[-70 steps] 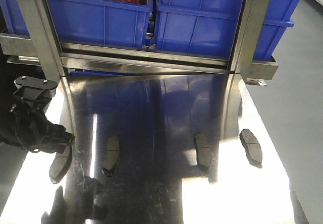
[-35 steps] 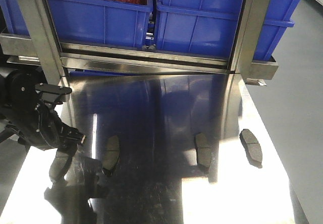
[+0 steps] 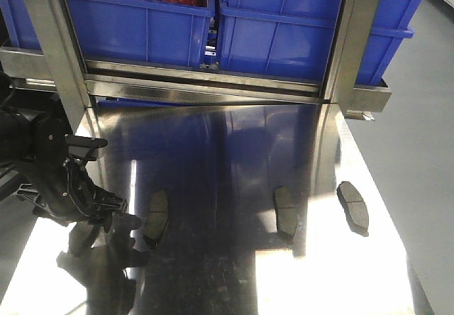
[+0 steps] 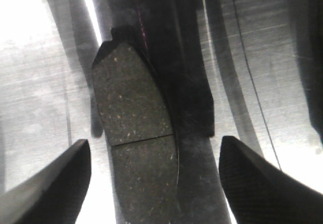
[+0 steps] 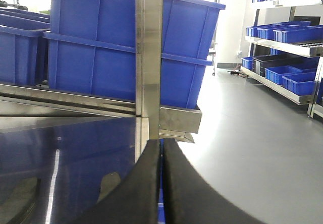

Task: Move and align brake pads A on conveyor
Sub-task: 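Lower the left gripper onto the brake pad nearest it and close, then lift the grasped brake pad with the left gripper and withdraw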

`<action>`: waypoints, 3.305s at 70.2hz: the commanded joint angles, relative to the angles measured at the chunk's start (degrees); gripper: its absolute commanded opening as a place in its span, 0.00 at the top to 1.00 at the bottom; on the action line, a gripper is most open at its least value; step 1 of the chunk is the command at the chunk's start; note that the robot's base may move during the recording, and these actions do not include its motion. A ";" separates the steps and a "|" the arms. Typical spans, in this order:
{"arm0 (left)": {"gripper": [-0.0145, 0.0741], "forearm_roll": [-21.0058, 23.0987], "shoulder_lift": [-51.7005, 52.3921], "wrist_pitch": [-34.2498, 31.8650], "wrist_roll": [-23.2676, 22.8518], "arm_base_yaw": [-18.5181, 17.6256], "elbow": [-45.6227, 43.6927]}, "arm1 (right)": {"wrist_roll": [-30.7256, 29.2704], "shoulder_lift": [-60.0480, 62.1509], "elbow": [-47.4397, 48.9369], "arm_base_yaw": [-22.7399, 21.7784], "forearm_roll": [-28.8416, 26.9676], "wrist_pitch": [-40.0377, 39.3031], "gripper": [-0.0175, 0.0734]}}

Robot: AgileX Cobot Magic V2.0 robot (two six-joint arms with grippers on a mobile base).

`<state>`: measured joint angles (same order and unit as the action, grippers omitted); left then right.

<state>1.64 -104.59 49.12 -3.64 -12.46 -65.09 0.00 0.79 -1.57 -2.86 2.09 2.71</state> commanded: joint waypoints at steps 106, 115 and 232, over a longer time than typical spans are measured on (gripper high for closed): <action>0.85 0.04 -1.18 -0.18 -2.04 -0.19 -1.41 | -0.35 0.47 -0.55 -0.30 0.12 -4.21 0.82; 0.85 -0.35 0.31 -1.05 -1.98 -0.19 -1.41 | -0.35 0.47 -0.55 -0.30 0.12 -4.21 0.82; 0.85 3.06 66.86 -11.21 -0.61 -0.19 33.00 | -0.35 0.47 -0.55 -0.30 0.12 -4.21 0.82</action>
<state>3.97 -37.96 41.71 -3.85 -12.46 -30.65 0.00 0.79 -1.57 -2.86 1.97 2.71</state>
